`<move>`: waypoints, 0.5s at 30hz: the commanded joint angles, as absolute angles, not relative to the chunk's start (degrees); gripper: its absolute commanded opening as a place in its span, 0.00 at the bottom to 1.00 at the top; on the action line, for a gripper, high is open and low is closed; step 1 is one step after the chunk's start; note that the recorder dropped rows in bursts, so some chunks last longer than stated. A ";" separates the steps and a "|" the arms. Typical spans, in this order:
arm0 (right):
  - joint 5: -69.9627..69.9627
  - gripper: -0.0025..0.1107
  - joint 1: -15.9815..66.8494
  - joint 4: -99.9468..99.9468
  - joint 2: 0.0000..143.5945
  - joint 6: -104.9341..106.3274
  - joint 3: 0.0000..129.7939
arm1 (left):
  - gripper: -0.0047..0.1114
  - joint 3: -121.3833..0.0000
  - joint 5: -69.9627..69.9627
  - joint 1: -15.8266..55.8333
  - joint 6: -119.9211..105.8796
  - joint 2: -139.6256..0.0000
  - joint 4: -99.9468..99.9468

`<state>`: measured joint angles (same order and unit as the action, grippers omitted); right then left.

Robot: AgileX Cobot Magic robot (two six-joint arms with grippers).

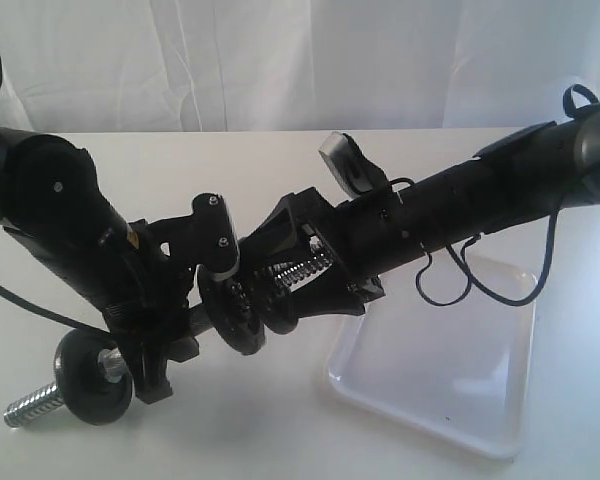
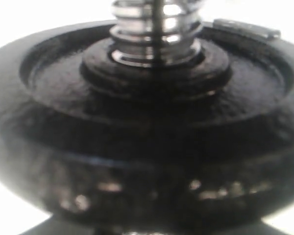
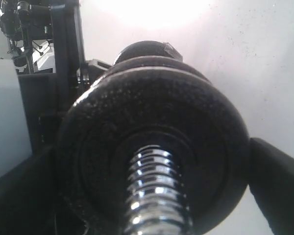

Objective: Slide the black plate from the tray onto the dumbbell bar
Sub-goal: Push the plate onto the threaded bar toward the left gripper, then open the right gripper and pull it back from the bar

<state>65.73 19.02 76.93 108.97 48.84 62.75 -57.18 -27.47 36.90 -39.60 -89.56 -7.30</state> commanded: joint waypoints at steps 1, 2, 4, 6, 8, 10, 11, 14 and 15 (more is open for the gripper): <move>69.64 0.02 21.42 76.35 110.58 49.84 62.60 | 0.04 -59.31 -20.71 36.73 -38.36 -85.95 -10.15; 69.64 0.02 21.65 76.35 110.88 49.84 62.60 | 0.04 -59.31 -20.71 36.73 -38.36 -85.95 -10.15; 69.64 0.02 21.66 76.35 111.32 49.84 62.60 | 0.04 -59.31 -20.71 36.73 -38.36 -85.95 -10.15; 69.75 0.02 21.66 76.35 111.46 49.73 62.60 | 0.04 -59.31 -20.71 36.73 -38.36 -85.95 -10.15; 69.96 0.02 21.66 76.35 111.42 49.73 62.60 | 0.04 -59.31 -20.71 36.73 -38.36 -85.95 -10.15; 69.96 0.02 21.66 76.43 111.42 49.73 62.60 | 0.04 -59.31 -20.71 36.73 -38.36 -85.95 -10.15; 69.96 0.02 21.66 76.43 111.42 49.73 62.60 | 0.04 -59.31 -20.71 36.73 -38.36 -85.95 -10.15; 69.96 0.03 21.66 76.43 111.42 49.73 62.60 | 0.04 -59.31 -20.71 36.73 -38.36 -85.95 -10.15; 69.96 0.05 21.66 76.43 111.42 49.73 62.60 | 0.04 -59.31 -20.71 36.73 -38.36 -85.95 -10.15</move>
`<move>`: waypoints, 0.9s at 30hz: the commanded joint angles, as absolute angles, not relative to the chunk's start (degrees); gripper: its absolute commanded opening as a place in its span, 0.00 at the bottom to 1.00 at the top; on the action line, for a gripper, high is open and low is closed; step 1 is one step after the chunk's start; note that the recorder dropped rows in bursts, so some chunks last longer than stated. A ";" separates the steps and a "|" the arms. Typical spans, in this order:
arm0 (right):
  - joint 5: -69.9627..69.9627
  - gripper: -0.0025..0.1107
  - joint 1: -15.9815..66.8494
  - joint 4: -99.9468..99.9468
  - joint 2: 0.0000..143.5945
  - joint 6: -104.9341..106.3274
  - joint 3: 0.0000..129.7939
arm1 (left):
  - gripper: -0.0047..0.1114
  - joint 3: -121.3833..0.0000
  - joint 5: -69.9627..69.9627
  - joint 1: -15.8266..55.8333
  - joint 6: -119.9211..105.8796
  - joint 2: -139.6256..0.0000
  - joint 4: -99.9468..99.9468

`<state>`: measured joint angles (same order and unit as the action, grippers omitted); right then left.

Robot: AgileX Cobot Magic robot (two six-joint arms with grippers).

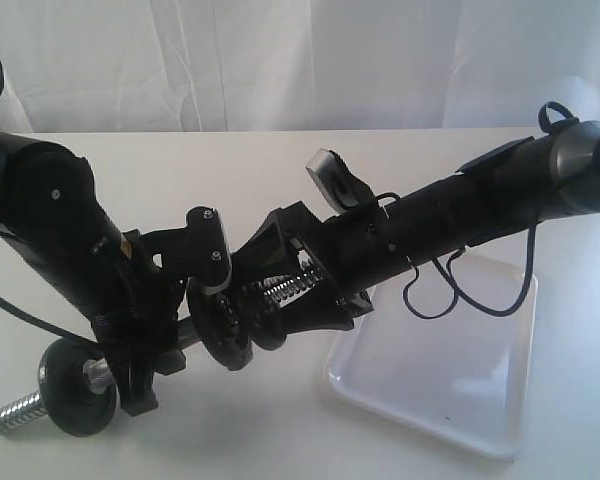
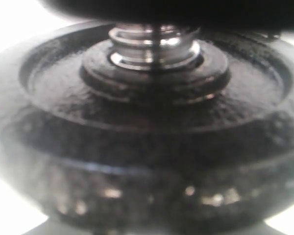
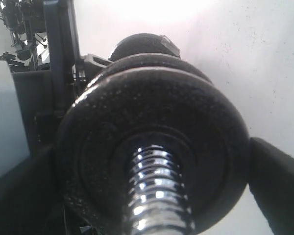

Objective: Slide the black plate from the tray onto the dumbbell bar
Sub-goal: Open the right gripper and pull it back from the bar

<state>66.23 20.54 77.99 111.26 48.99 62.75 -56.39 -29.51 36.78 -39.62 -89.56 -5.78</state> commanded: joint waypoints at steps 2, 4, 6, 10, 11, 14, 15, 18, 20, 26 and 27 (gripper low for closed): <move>69.96 0.13 21.66 76.43 111.42 49.73 62.60 | 0.04 -59.31 -20.71 36.73 -38.36 -85.95 -10.15; 69.96 0.25 21.66 76.43 111.42 49.73 62.60 | 0.04 -59.31 -20.71 36.73 -38.36 -85.95 -10.15; 69.96 0.41 21.66 76.29 111.42 49.73 62.60 | 0.04 -59.31 -20.71 36.73 -38.36 -85.95 -10.15; 69.96 0.77 21.66 75.99 111.42 50.62 62.60 | 0.04 -59.31 -20.71 36.73 -38.36 -85.95 -10.15; 69.96 0.84 21.66 75.99 111.42 50.99 62.60 | 0.04 -59.31 -20.71 36.73 -38.36 -85.95 -10.15; 69.96 0.94 21.66 75.59 111.42 50.99 62.60 | 0.04 -59.31 -20.71 36.73 -38.36 -85.95 -10.15; 69.96 0.95 21.66 74.90 111.42 50.99 62.73 | 0.04 -59.31 -20.71 36.73 -38.36 -85.95 -10.15; 69.96 0.95 21.66 74.02 111.42 50.99 62.82 | 0.04 -59.31 -20.71 36.73 -38.36 -85.95 -10.15; 69.96 0.95 21.30 74.02 111.42 50.99 62.82 | 0.04 -59.31 -20.82 36.73 -38.36 -85.97 -10.15; 69.96 0.95 18.13 73.61 111.42 50.76 64.48 | 0.04 -59.31 -20.82 36.73 -38.36 -85.97 -10.15; 69.96 0.95 17.54 73.32 111.42 50.78 64.88 | 0.04 -59.31 -20.82 36.73 -38.36 -85.97 -10.15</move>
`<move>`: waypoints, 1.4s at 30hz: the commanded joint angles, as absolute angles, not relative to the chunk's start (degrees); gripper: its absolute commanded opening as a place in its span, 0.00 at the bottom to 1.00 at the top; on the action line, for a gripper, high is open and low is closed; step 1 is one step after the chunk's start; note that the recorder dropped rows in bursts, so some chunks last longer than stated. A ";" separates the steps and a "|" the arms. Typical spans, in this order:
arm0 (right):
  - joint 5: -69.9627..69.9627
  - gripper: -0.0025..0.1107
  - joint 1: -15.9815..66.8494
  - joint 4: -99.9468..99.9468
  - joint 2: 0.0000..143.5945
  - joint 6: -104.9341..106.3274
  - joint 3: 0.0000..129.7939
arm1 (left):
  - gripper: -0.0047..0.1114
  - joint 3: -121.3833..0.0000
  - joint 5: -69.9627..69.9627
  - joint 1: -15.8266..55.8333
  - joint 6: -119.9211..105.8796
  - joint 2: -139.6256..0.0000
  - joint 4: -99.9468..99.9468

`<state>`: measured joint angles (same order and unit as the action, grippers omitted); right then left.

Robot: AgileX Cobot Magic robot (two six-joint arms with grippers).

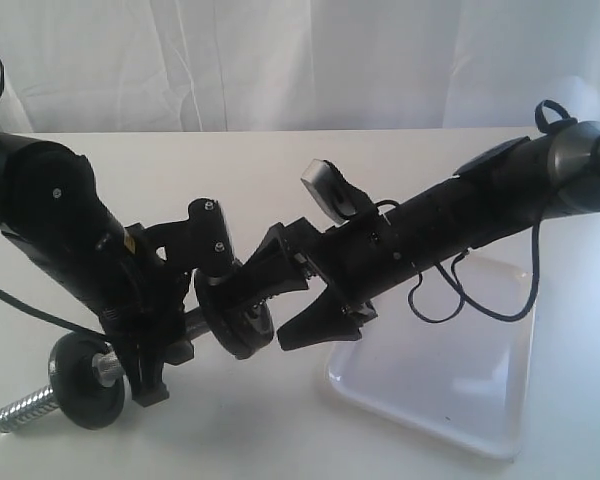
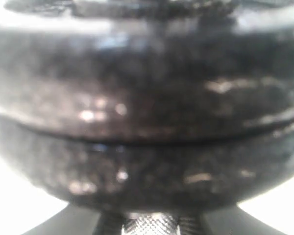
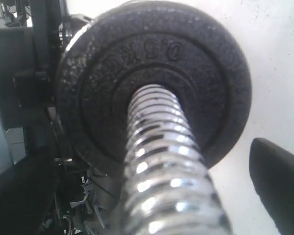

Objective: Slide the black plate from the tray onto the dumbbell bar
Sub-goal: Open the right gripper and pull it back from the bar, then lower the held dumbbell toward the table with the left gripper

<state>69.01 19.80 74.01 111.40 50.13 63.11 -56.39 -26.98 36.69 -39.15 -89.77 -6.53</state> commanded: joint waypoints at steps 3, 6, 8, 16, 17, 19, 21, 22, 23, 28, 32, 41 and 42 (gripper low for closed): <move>69.96 0.95 15.33 69.40 111.08 48.23 65.88 | 0.04 -59.31 -20.82 36.73 -38.36 -85.97 -10.15; 69.96 0.95 13.28 66.61 111.08 46.69 66.42 | 0.04 -59.31 -20.82 36.73 -38.36 -85.97 -10.15; 69.96 0.95 11.98 66.14 111.08 45.68 66.77 | 0.04 -59.31 -20.82 36.73 -38.36 -85.97 -10.15; 69.96 0.85 6.90 62.79 110.95 42.95 66.77 | 0.04 -59.31 -21.03 36.73 -38.36 -86.20 -10.15; 69.96 0.78 6.33 62.79 110.84 41.64 66.77 | 0.04 -59.31 -21.03 36.73 -38.36 -86.44 -10.15; 69.96 0.57 5.39 62.68 110.72 39.46 66.77 | 0.04 -59.31 -21.03 36.73 -38.26 -87.19 -10.15; 69.96 0.32 4.35 62.68 110.47 39.35 66.77 | 0.04 -59.31 -21.17 36.73 -38.08 -88.35 -10.15; 69.96 0.05 3.28 63.06 110.03 39.35 66.77 | 0.04 -59.31 -21.17 36.73 -38.08 -89.47 -10.15; 69.96 0.03 2.90 63.16 109.74 39.67 66.77 | 0.04 -59.31 -21.17 36.73 -38.08 -89.79 -10.15; 69.96 0.02 1.38 66.71 104.87 41.97 66.87 | 0.04 -59.31 -21.17 36.73 -38.08 -91.44 -10.15; 69.96 0.02 1.38 68.89 99.06 43.69 66.75 | 0.04 -59.31 -20.95 36.73 -37.70 -93.12 -10.15; 69.96 0.02 7.76 69.82 96.12 43.92 66.75 | 0.04 -59.31 -20.90 36.73 -37.70 -97.76 -11.02; 69.96 0.02 7.99 69.82 96.12 43.92 66.75 | 0.04 -59.31 -21.03 36.73 -37.70 -98.01 -11.02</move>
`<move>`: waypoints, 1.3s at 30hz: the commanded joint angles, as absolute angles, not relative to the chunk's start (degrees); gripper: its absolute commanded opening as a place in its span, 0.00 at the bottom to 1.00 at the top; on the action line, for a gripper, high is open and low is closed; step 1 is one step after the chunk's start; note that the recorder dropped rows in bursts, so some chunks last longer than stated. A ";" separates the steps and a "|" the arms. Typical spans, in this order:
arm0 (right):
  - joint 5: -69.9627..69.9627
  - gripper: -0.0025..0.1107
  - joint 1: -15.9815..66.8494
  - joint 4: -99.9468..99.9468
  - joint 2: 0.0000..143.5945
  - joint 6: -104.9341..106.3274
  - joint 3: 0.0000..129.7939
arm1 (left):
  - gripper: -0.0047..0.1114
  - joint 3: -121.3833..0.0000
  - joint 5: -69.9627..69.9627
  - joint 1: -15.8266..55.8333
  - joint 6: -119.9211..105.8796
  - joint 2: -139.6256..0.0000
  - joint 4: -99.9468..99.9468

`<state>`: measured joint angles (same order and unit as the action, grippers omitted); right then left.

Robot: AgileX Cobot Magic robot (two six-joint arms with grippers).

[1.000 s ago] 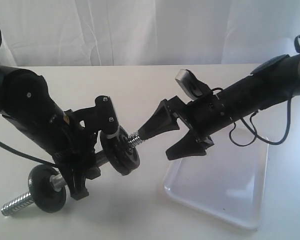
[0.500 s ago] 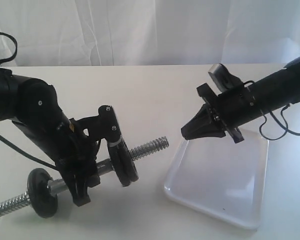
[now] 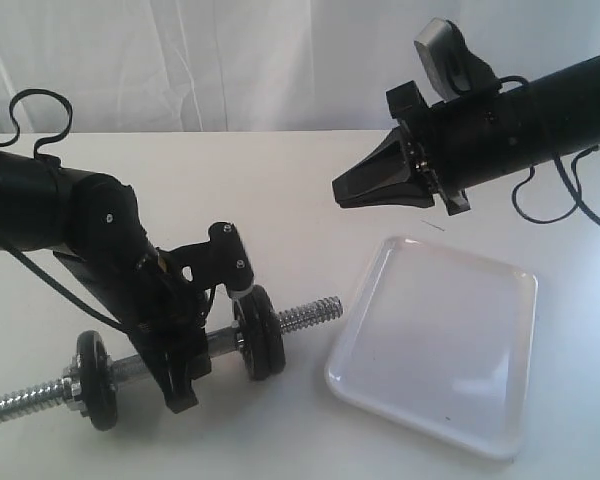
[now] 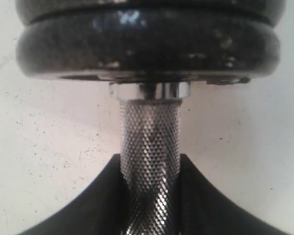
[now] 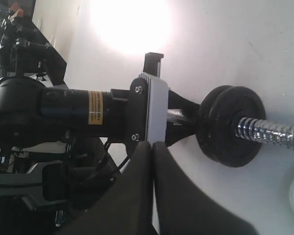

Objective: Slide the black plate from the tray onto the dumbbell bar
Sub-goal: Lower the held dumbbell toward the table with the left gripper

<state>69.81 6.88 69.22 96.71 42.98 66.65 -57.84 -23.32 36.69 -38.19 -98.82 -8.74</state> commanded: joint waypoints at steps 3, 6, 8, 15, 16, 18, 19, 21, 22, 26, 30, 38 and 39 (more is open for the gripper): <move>69.96 0.02 8.08 69.82 96.12 43.77 66.75 | 0.04 -59.31 -21.03 36.73 -37.70 -98.11 -11.02; 69.96 0.02 8.08 69.82 96.12 43.77 66.75 | 0.04 -59.31 -21.81 36.73 -37.70 -98.11 -11.02; 69.96 0.02 8.08 69.82 96.12 43.77 66.75 | 0.04 -59.31 -22.50 36.73 -37.70 -98.11 -10.90; 69.96 0.02 8.08 69.82 96.12 43.68 66.75 | 0.04 -59.31 -23.97 36.73 -37.70 -98.11 -9.71; 69.96 0.02 8.08 69.82 96.12 43.68 66.75 | 0.04 -59.31 -24.11 36.73 -37.70 -98.11 -9.71; 69.96 0.02 8.08 69.82 96.12 43.68 66.75 | 0.04 -59.31 -24.35 36.73 -37.70 -98.11 -9.25; 69.96 0.02 8.08 69.82 96.12 43.68 66.75 | 0.04 -59.31 -24.73 36.73 -37.70 -98.11 -8.93; 69.96 0.02 8.08 69.82 96.12 43.68 66.75 | 0.04 -59.31 -25.25 36.73 -37.70 -98.33 -8.46; 69.96 0.02 8.08 69.82 96.12 43.68 66.75 | 0.06 -59.31 -25.26 36.73 -37.70 -98.45 -8.46; 69.96 0.02 8.08 69.82 96.12 43.68 66.75 | 0.23 -59.31 -25.92 36.73 -37.43 -99.29 -8.46; 69.96 0.02 8.08 69.82 96.12 43.68 66.75 | 0.37 -59.31 -26.81 36.73 -37.43 -99.55 -8.37; 69.96 0.02 8.08 69.82 96.12 43.68 66.75 | 0.48 -59.31 -29.31 36.73 -37.43 -99.55 -8.37; 69.96 0.02 8.08 69.82 96.12 43.68 66.75 | 0.50 -59.31 -29.31 36.73 -37.43 -99.55 -8.37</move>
